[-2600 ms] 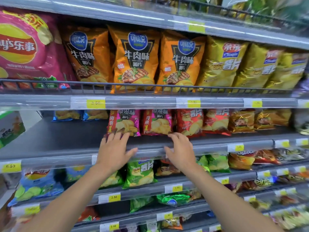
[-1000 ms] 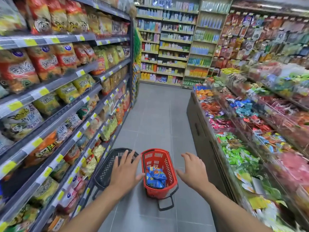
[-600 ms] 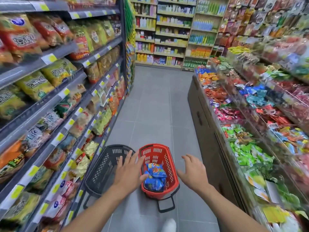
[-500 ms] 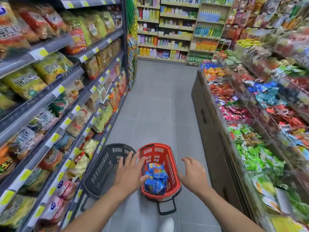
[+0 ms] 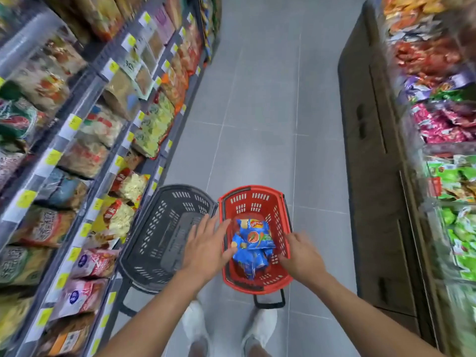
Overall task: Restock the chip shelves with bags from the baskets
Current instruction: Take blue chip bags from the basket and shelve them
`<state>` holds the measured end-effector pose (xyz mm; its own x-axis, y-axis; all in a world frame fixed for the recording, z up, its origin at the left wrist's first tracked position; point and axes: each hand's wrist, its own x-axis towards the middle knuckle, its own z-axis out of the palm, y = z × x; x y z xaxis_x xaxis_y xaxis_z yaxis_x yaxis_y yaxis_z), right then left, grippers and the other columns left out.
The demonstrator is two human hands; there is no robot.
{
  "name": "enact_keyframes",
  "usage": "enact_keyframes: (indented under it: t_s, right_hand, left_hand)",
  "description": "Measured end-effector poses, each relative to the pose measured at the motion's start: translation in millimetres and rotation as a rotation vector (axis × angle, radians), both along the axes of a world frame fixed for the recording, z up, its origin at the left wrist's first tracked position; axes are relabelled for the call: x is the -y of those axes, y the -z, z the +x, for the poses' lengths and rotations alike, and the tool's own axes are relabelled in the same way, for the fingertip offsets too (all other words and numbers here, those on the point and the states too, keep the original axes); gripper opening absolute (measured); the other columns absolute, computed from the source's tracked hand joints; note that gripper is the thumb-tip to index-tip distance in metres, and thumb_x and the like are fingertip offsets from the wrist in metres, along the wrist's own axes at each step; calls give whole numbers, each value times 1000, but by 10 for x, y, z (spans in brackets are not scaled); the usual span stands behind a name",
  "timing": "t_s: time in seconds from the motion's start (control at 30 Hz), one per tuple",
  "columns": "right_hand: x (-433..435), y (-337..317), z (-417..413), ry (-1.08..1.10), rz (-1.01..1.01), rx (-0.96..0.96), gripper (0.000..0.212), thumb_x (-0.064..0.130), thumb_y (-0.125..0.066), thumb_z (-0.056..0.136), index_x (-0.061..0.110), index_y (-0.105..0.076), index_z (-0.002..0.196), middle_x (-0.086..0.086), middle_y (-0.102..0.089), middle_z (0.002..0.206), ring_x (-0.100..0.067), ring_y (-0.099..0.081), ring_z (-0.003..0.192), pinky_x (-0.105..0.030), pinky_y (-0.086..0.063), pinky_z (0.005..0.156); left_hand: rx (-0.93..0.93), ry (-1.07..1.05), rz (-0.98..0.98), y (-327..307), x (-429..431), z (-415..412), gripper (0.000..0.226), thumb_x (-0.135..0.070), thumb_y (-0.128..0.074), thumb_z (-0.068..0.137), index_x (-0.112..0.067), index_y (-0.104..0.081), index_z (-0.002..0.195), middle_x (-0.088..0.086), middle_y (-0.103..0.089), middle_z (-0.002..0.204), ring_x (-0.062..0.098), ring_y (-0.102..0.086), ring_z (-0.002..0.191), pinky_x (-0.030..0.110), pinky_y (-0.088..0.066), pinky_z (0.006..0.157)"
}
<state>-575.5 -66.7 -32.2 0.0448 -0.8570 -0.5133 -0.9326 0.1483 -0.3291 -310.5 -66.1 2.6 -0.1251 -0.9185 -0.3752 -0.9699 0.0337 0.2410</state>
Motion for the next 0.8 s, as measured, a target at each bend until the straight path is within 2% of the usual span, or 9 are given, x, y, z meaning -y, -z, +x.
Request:
enact_keyframes:
  t_s: [0.17, 0.37, 0.43, 0.5, 0.53, 0.63, 0.7, 0.8]
  right_hand:
    - [113, 982, 134, 34, 156, 7, 52, 40, -64, 90, 22, -55, 138, -2, -56, 139, -25, -54, 127, -38, -46, 104]
    - [100, 2358, 369, 172, 294, 135, 41, 30, -70, 87, 17, -67, 125, -7, -73, 118, -31, -66, 113, -36, -50, 90]
    - [78, 2816, 471, 219, 325, 171, 47, 43, -68, 81, 18, -69, 121, -7, -75, 111, -32, -69, 108, -36, -51, 84]
    - [85, 3221, 583, 257, 311, 212, 64, 61, -61, 69, 18, -70, 115, -8, -76, 105, -32, -70, 104, -36, -50, 80]
    - [104, 3381, 651, 268, 304, 234, 65, 62, -64, 69, 17, -70, 116, -8, -76, 106, -32, -69, 105, -35, -49, 81]
    - [191, 3778, 819, 296, 287, 266, 55, 45, -82, 80, 15, -68, 124, -9, -75, 114, -30, -68, 110, -32, -47, 87]
    - [226, 4013, 869, 311, 303, 248, 54, 41, -83, 82, 15, -66, 126, -9, -74, 117, -30, -68, 112, -34, -48, 91]
    - [218, 4276, 835, 314, 350, 186, 47, 34, -81, 82, 15, -67, 122, -9, -75, 107, -31, -69, 104, -30, -46, 76]
  left_hand:
    - [-12, 24, 68, 892, 308, 101, 80, -62, -53, 98, -32, -20, 164, 1, -12, 174, 23, -2, 162, 49, -7, 129]
    - [-55, 54, 100, 1994, 534, 297, 77, -60, -55, 98, -34, -23, 163, -1, -14, 174, 21, -3, 161, 46, -9, 129]
    - [-95, 36, 96, 2323, 576, 392, 75, -57, -56, 99, -33, -25, 163, -2, -16, 173, 20, -5, 161, 45, -9, 130]
    - [-143, 18, 76, 2635, 594, 491, 73, -55, -58, 99, -32, -30, 162, 0, -21, 172, 22, -10, 160, 46, -13, 129]
    - [-164, 10, 59, 2780, 593, 538, 71, -53, -60, 99, -31, -33, 161, 1, -25, 171, 23, -14, 159, 46, -16, 129]
    - [-208, -11, 10, 3121, 602, 636, 68, -54, -56, 97, -29, -40, 158, 3, -33, 167, 25, -22, 157, 45, -21, 126]
    - [-222, -17, 11, 3270, 627, 675, 67, -55, -54, 98, -29, -39, 158, 1, -32, 167, 23, -21, 157, 44, -20, 126]
    - [-225, -7, 24, 3429, 673, 755, 66, -54, -56, 99, -30, -38, 158, 0, -29, 168, 22, -19, 157, 46, -22, 128]
